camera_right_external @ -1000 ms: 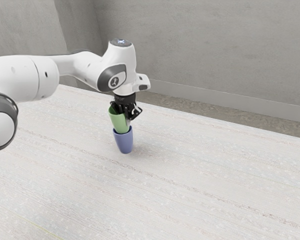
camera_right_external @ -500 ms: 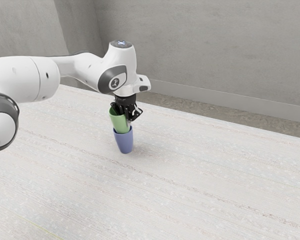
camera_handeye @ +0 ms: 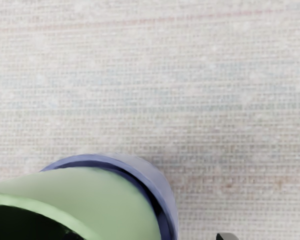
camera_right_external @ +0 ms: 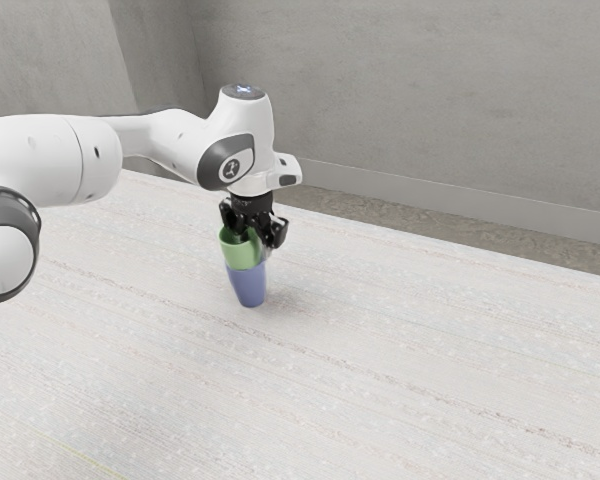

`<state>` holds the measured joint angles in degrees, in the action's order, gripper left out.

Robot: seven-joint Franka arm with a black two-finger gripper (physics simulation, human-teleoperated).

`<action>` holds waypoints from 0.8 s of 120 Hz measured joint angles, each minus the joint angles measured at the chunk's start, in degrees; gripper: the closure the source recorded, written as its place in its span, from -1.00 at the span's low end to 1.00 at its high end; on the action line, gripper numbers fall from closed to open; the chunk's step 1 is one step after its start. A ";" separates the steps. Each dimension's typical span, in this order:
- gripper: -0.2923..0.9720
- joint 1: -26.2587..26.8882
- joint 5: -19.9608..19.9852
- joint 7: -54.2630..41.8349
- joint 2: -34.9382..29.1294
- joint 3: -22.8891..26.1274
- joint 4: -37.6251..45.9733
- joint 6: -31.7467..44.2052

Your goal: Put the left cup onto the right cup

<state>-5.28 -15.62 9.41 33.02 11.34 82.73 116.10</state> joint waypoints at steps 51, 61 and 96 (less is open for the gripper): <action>-0.47 0.08 0.07 -0.34 -0.97 -0.07 0.00 -0.10; -0.49 0.16 0.07 -0.35 -1.75 -0.07 0.00 -0.29; -0.53 0.34 -0.34 -0.30 -5.24 -0.01 0.09 -1.37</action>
<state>-4.94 -15.96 9.11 27.78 11.32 82.81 114.73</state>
